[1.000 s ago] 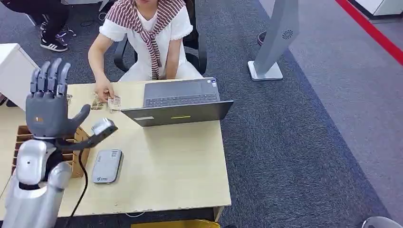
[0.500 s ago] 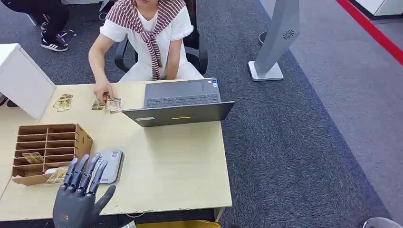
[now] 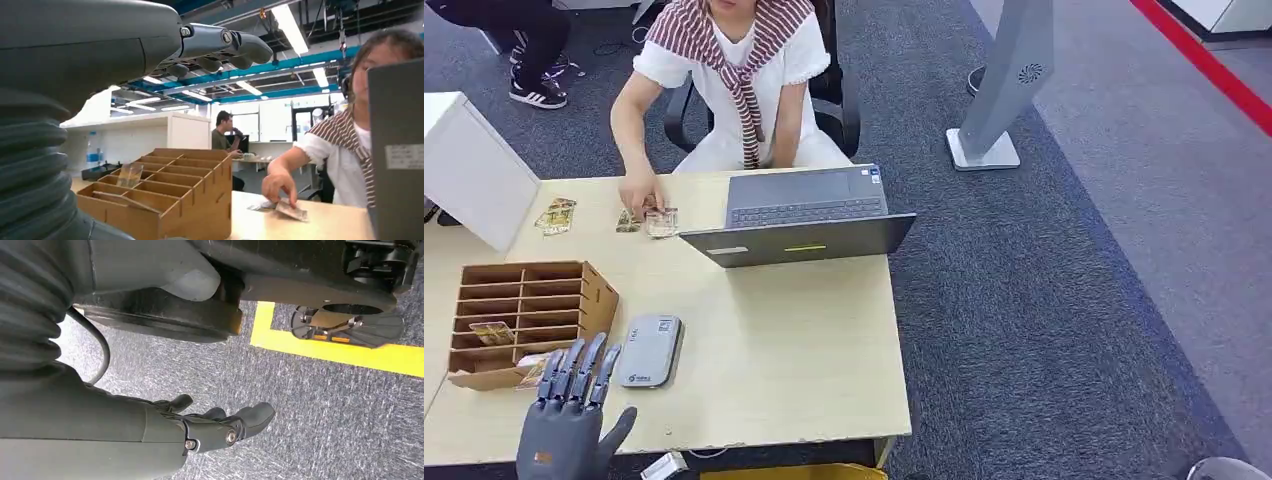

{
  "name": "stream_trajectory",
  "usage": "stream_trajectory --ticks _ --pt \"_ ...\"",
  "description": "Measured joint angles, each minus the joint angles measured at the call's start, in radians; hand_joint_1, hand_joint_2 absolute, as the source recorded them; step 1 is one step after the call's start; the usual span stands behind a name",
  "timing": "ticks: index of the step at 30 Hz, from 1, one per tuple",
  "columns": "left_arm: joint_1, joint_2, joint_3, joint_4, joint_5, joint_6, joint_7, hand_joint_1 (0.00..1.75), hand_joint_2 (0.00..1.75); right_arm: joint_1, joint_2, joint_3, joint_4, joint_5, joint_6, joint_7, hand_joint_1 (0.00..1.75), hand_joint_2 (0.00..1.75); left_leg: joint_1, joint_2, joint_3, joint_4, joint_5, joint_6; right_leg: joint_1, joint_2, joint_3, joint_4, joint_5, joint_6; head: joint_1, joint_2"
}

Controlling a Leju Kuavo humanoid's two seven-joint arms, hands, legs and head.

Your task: Pass the card to the sensor for recognition and then transmit it.

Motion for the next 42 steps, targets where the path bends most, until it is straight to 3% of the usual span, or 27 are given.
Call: stream_trajectory --ticks 12,23,42 --pt "-0.029 0.016 0.039 0.080 0.003 -0.061 0.054 0.00 1.75 0.000 0.000 -0.004 0.000 0.018 0.000 -0.004 0.00 1.75 0.000 0.000 0.000 0.000 0.000 0.000 0.000 0.000 0.000 0.000 0.000 0.000 0.000 0.000" --pt "-0.041 0.023 0.113 0.103 0.051 -0.060 0.053 0.00 1.75 0.000 0.000 -0.008 0.000 0.035 0.003 -0.005 0.00 1.75 0.000 0.000 0.000 0.000 0.000 0.000 0.000 0.000 0.000 0.000 0.000 0.000 0.000 0.000" --pt "-0.060 0.024 0.154 0.113 0.083 -0.061 0.042 0.00 1.75 -0.001 0.000 -0.008 0.000 0.045 0.003 -0.006 0.00 1.75 0.000 0.000 0.000 0.000 0.000 0.000 0.000 0.000 0.000 0.000 0.000 0.000 0.000 0.000"
